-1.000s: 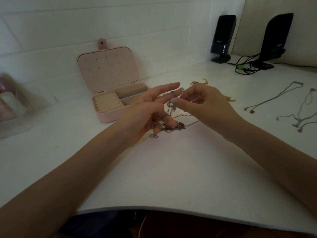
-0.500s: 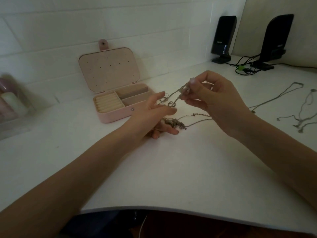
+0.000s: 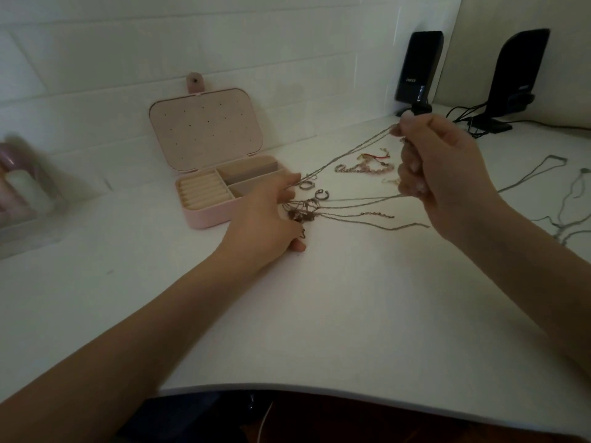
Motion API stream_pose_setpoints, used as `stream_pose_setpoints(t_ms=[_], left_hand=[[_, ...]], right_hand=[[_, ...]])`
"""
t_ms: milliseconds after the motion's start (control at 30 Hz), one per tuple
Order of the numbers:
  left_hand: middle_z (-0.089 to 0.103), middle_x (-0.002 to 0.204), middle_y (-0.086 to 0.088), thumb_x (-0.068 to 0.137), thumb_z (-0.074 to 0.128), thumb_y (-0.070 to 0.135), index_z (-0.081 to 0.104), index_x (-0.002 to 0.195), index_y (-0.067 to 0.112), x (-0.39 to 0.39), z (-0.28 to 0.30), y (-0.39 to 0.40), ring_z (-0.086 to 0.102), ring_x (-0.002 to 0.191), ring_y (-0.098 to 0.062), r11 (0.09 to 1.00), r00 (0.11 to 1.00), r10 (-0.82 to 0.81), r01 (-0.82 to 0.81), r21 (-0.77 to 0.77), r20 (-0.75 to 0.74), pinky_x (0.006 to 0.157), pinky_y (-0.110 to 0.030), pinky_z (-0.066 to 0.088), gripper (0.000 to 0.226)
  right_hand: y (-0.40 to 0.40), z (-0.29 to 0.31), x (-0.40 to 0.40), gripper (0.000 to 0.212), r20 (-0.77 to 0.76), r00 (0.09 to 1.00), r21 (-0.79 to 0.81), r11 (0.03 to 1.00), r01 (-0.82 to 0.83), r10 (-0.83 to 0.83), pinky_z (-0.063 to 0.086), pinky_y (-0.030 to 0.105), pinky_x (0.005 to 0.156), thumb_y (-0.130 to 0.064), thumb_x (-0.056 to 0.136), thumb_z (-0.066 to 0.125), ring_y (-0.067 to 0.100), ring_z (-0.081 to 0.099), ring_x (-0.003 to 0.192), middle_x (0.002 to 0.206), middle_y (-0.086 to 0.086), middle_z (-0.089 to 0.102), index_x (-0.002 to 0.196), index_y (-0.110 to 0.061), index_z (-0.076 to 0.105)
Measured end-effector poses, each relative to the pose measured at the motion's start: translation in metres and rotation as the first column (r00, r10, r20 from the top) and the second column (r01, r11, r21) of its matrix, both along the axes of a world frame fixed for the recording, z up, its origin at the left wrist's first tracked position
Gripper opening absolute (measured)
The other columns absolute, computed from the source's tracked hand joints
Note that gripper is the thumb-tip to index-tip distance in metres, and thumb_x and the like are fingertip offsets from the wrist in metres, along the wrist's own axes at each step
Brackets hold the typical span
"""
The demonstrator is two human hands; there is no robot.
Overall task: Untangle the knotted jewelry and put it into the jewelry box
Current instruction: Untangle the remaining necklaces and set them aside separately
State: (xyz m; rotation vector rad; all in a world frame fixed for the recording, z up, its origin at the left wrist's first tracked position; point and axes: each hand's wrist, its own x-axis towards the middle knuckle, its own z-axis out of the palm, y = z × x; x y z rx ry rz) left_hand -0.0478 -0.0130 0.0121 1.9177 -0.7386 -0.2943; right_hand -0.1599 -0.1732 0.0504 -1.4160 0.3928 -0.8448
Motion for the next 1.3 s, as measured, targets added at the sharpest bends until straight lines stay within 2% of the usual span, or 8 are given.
stream_pose_setpoints(t_ms=[100, 267, 400, 533, 733, 833, 1000, 1300], left_hand=[[0.062, 0.112, 0.01, 0.084, 0.065, 0.004, 0.056, 0.127, 0.028, 0.001, -0.002, 0.0, 0.065, 0.046, -0.012, 0.998, 0.996, 0.001, -0.007, 0.06, 0.092, 0.053, -0.024, 0.055, 0.051], [0.065, 0.076, 0.014, 0.079, 0.073, 0.042, 0.071, 0.09, 0.032, 0.002, -0.003, 0.0, 0.06, 0.064, -0.005, 0.989, 0.937, 0.076, -0.113, 0.091, 0.34, 0.067, -0.032, 0.052, 0.015], [0.062, 0.064, 0.021, 0.08, 0.071, 0.037, 0.069, 0.082, 0.039, 0.002, 0.0, 0.0, 0.053, 0.057, 0.002, 0.98, 0.935, 0.181, -0.148, -0.129, 0.306, 0.06, -0.027, 0.046, 0.003], [0.062, 0.074, 0.02, 0.084, 0.069, 0.025, 0.066, 0.106, 0.035, 0.0, 0.002, 0.002, 0.058, 0.071, 0.002, 0.977, 0.854, 0.214, -0.178, -0.12, 0.475, 0.067, -0.019, 0.046, 0.024], [0.069, 0.086, -0.001, 0.087, 0.061, -0.001, 0.07, 0.1, 0.011, 0.006, 0.0, -0.001, 0.066, 0.074, -0.011, 0.965, 0.841, 0.117, 0.029, -0.26, 0.528, 0.076, -0.035, 0.056, 0.019], [0.064, 0.089, 0.008, 0.083, 0.061, -0.005, 0.067, 0.096, 0.013, 0.006, 0.0, -0.001, 0.06, 0.07, -0.005, 0.978, 0.8, 0.118, 0.01, -0.21, 0.589, 0.073, -0.033, 0.053, 0.023], [0.047, 0.103, 0.008, 0.081, 0.067, -0.001, 0.054, 0.097, 0.021, 0.005, -0.003, 0.001, 0.049, 0.076, 0.005, 0.999, 0.822, 0.048, -0.038, -0.029, 0.567, 0.069, 0.0, 0.034, 0.03], [0.066, 0.077, 0.009, 0.082, 0.051, 0.001, 0.07, 0.08, 0.019, 0.011, -0.006, -0.003, 0.054, 0.064, 0.0, 1.0, 0.882, 0.006, -0.019, 0.023, 0.471, 0.063, -0.013, 0.042, 0.026]], right_hand=[[-0.004, 0.001, 0.0, 0.022, 0.028, 0.999, -0.02, 0.999, 0.041, -0.041, 0.025, 0.019, 0.041, -0.029, 0.096, 0.056, 0.007, 0.028, 0.04, 0.052, -0.003, 0.037, 0.077, -0.018, 0.056], [-0.008, -0.001, 0.001, 0.024, 0.034, 0.997, 0.009, 0.998, 0.067, -0.068, 0.024, 0.016, 0.039, -0.029, 0.095, 0.057, 0.007, 0.028, 0.043, 0.052, -0.004, 0.037, 0.073, -0.021, 0.055], [-0.01, 0.001, 0.0, 0.024, 0.035, 0.998, 0.064, 0.996, 0.054, -0.056, 0.024, 0.016, 0.038, -0.029, 0.097, 0.055, 0.007, 0.028, 0.043, 0.055, -0.001, 0.036, 0.075, -0.019, 0.054], [-0.01, 0.003, -0.001, 0.02, 0.052, 0.998, 0.102, 0.994, 0.024, -0.03, 0.023, 0.018, 0.038, -0.026, 0.098, 0.052, 0.007, 0.029, 0.043, 0.054, -0.003, 0.039, 0.08, -0.016, 0.053], [-0.015, 0.002, -0.002, 0.016, 0.037, 0.992, 0.094, 0.988, 0.121, -0.125, 0.026, 0.017, 0.038, -0.027, 0.099, 0.05, 0.008, 0.037, 0.044, 0.054, -0.004, 0.046, 0.097, -0.011, 0.052], [-0.019, -0.001, -0.001, 0.016, -0.002, 0.984, 0.13, 0.976, 0.175, -0.177, 0.029, 0.017, 0.038, -0.027, 0.099, 0.05, 0.007, 0.04, 0.044, 0.053, -0.005, 0.047, 0.099, -0.011, 0.053], [-0.022, -0.001, 0.0, 0.014, 0.016, 0.985, 0.2, 0.966, 0.167, -0.174, 0.027, 0.016, 0.037, -0.025, 0.1, 0.049, 0.006, 0.039, 0.042, 0.056, -0.003, 0.045, 0.1, -0.011, 0.05], [-0.021, 0.0, 0.0, 0.016, 0.06, 0.99, 0.187, 0.976, 0.113, -0.126, 0.025, 0.017, 0.038, -0.026, 0.101, 0.048, 0.006, 0.036, 0.042, 0.054, -0.003, 0.043, 0.092, -0.012, 0.05]])
